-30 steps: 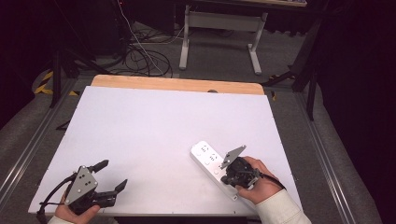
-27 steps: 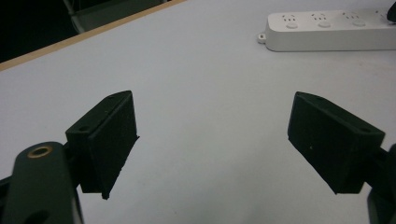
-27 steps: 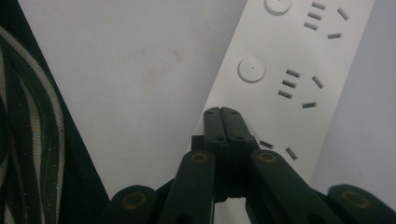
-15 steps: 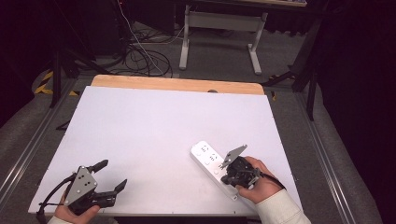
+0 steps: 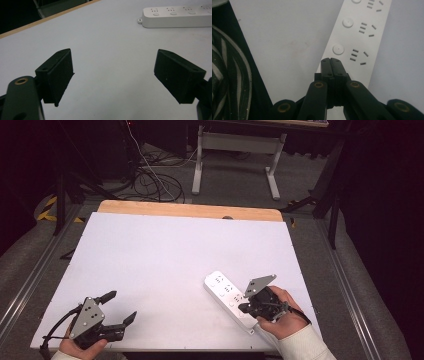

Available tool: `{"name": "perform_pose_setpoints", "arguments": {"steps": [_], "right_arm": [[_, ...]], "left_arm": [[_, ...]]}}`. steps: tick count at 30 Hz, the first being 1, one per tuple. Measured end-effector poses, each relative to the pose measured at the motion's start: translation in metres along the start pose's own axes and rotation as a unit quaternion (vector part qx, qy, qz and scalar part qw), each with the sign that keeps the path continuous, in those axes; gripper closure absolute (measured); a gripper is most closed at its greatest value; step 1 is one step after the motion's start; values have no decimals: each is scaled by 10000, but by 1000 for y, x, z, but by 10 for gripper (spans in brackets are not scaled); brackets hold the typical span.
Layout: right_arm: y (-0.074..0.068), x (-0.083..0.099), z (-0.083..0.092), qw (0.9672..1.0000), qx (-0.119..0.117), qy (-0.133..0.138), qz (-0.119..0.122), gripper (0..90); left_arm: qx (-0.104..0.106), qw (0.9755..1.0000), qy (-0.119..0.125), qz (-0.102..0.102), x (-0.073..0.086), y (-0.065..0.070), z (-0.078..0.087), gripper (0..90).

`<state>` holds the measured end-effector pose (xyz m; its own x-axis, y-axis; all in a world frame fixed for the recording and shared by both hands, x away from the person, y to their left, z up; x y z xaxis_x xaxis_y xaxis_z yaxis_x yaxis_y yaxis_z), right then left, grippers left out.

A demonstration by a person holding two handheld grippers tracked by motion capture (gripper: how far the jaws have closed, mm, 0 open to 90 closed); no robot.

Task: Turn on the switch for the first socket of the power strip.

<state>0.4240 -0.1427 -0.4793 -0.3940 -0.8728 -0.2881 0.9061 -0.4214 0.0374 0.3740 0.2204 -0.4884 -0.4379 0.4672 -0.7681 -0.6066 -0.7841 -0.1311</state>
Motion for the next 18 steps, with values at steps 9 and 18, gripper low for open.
{"name": "perform_pose_setpoints", "arguments": {"steps": [9,18], "right_arm": [[-2,-9,16,9994,130,313,88,900],[3,-8,31,9981,213,580,13,900]], "left_arm": [[-2,10000,9,22,0,0,0,166],[-3,10000,-7,14,0,0,0,166]]}}
Point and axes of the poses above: each handheld gripper's, and its own axes: z roughly backward along the jaws, x roughly out of its underside, y roughly to its right, the point moved 8 cm from there along -z, roughly forward along the jaws, and after that the axes turned 14 degrees about -y, right-handed, at the moved point
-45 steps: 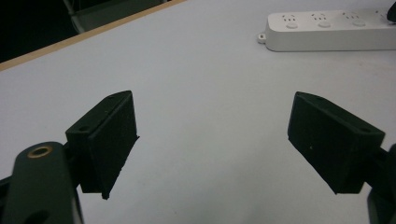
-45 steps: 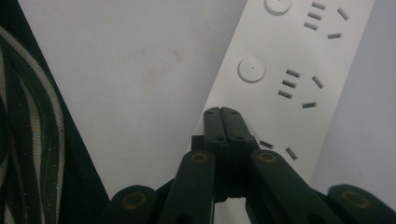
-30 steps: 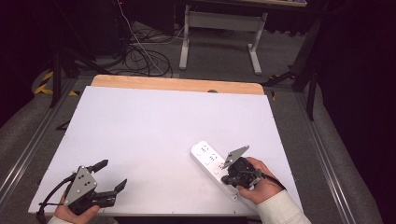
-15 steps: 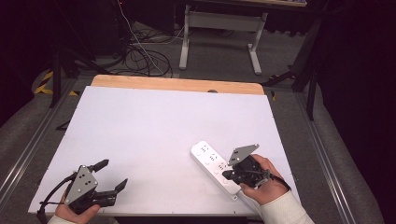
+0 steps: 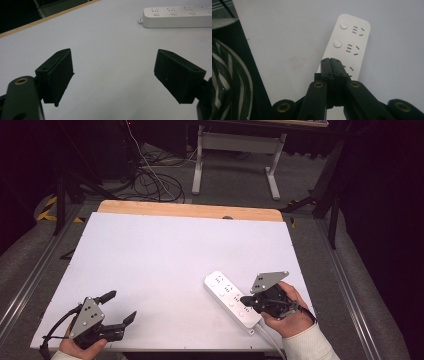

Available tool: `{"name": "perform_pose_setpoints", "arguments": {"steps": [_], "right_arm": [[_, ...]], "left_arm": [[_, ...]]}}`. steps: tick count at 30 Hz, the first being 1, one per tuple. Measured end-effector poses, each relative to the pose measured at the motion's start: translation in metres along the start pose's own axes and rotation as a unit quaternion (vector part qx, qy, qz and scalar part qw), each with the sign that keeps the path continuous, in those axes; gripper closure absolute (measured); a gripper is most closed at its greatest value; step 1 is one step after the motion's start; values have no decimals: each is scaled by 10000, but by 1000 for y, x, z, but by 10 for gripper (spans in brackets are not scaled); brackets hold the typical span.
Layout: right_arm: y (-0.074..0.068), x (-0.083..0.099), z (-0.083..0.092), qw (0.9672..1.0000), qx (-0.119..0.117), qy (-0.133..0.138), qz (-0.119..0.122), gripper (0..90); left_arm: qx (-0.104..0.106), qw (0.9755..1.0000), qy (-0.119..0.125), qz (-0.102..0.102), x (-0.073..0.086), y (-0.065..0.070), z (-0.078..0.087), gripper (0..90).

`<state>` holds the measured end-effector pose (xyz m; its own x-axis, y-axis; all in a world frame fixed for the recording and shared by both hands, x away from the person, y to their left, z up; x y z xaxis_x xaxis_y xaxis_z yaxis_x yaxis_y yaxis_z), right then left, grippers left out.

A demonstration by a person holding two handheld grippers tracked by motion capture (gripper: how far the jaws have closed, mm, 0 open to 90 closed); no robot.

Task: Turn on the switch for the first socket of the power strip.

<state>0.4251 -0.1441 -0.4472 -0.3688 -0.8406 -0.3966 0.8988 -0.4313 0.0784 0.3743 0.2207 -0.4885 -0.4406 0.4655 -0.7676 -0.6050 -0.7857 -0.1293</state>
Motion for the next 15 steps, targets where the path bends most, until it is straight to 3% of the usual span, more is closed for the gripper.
{"name": "perform_pose_setpoints", "arguments": {"steps": [6,10,12,15], "right_arm": [[-2,-2,1,10000,23,33,74,856],[-2,-6,4,9996,163,228,58,701],[-2,-9,7,9982,245,503,205,613],[-2,-8,8,9980,91,627,-86,549]], "left_arm": [[-8,10000,8,1,0,0,1,166],[-11,10000,18,14,0,0,1,166],[-7,10000,15,14,0,0,1,166],[-4,10000,13,10,0,0,1,166]]}}
Point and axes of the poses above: each handheld gripper's, and its own axes: z roughly backward along the jaws, x roughly out of its underside, y roughly to its right, the point moved 8 cm from there along -z, roughly forward along the jaws, and after that the axes turned 14 degrees about -y, right-handed, at the moved point
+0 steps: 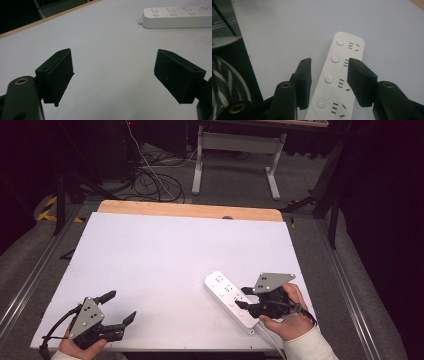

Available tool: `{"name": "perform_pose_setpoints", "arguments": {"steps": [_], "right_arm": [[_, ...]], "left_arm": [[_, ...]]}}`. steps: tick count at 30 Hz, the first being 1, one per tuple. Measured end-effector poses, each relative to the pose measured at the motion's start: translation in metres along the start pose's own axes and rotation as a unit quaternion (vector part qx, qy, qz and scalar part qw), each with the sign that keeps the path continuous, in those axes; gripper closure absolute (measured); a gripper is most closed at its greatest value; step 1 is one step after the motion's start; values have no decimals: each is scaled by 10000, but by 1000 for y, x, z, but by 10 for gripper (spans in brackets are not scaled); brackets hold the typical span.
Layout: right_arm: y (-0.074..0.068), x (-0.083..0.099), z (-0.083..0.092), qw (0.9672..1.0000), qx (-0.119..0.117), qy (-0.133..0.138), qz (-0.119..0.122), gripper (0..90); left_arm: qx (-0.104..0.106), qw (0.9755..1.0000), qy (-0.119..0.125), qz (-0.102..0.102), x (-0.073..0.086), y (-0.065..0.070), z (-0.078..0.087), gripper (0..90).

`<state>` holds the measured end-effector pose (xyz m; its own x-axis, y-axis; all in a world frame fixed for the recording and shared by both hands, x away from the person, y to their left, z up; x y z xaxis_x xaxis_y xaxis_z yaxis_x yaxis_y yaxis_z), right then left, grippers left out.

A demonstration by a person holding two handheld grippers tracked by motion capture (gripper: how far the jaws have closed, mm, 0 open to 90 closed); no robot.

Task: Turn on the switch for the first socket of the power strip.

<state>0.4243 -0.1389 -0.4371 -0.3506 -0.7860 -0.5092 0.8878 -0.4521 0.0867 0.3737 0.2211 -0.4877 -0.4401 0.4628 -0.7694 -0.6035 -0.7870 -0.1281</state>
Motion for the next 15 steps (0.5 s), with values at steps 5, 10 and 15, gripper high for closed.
{"name": "perform_pose_setpoints", "arguments": {"steps": [5,10,15], "right_arm": [[3,-2,4,9989,174,433,96,416],[9,-3,6,9968,164,785,-65,261],[19,1,6,9930,175,1123,-313,117]], "left_arm": [[2,10000,-9,-3,0,0,0,166],[-31,10000,16,8,1,-1,2,166],[-15,10000,18,35,1,0,2,166]]}}
Point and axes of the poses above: each handheld gripper's, and its own axes: z roughly backward along the jaws, x roughly out of its underside, y roughly to its right, the point moved 8 cm from there along -z, roughly forward along the jaws, and after that the axes turned 14 degrees about -y, right-handed, at the moved point
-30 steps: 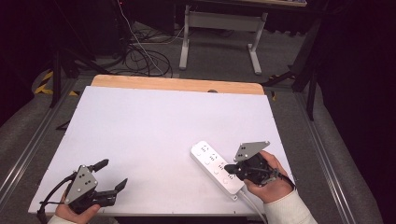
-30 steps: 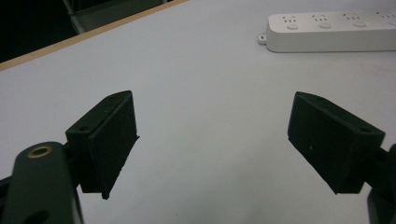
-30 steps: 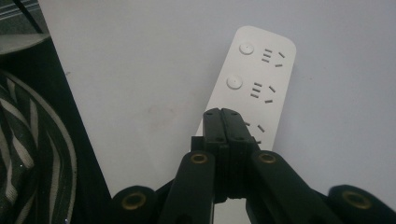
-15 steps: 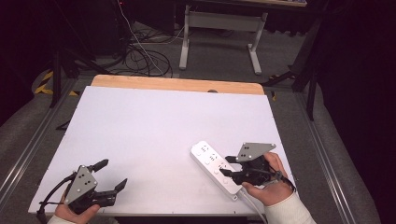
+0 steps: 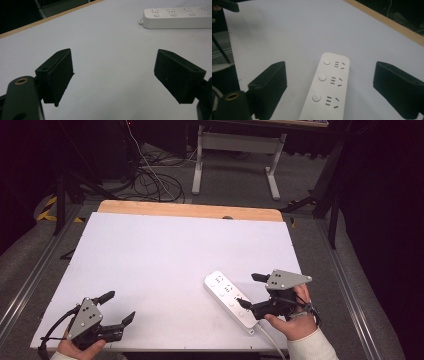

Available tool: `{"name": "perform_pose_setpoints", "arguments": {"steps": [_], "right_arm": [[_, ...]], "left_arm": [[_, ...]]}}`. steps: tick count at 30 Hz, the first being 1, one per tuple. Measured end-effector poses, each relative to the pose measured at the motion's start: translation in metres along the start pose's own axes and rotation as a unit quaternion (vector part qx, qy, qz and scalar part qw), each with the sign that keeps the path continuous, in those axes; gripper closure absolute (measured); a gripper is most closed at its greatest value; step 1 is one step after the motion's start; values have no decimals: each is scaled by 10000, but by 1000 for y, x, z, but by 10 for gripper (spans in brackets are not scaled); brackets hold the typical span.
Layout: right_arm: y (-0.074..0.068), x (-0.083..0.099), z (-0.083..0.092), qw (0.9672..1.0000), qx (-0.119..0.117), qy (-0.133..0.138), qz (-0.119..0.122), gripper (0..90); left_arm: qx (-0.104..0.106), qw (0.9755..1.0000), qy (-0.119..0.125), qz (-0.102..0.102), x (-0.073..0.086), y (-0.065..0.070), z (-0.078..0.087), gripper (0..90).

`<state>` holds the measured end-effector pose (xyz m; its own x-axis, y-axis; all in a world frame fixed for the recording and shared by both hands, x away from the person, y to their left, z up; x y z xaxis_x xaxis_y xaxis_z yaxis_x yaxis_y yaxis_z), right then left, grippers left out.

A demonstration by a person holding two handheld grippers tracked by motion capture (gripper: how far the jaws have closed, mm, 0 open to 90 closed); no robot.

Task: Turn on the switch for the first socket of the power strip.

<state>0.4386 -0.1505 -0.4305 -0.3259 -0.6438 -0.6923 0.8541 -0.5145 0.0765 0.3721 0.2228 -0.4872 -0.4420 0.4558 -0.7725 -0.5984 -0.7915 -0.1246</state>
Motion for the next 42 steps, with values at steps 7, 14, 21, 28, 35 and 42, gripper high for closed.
{"name": "perform_pose_setpoints", "arguments": {"steps": [7,14,21,28,35,42], "right_arm": [[5,13,5,9995,-123,284,-110,49],[13,29,7,9984,19,494,-273,47],[21,50,2,9967,119,520,-616,50],[27,65,0,9945,199,634,-809,50],[32,84,-3,9938,188,614,-907,48],[39,102,-6,9919,382,503,-1100,48]], "left_arm": [[7,10000,10,5,0,0,0,166],[30,10000,19,-13,-1,0,1,166],[86,9999,74,23,-1,0,1,166],[134,9999,100,42,-2,1,1,166],[157,9998,116,71,-2,1,1,166],[132,9999,82,28,-2,1,1,166]]}}
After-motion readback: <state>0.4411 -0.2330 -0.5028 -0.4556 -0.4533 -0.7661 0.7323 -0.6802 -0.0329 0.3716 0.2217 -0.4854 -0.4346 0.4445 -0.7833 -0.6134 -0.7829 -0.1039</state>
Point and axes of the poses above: each handheld gripper's, and its own axes: z roughly backward along the jaws, x roughly out of its underside, y roughly to its right, the point moved 8 cm from there along -z, roughly forward along the jaws, and after that the axes turned 14 degrees about -y, right-handed, at the moved point
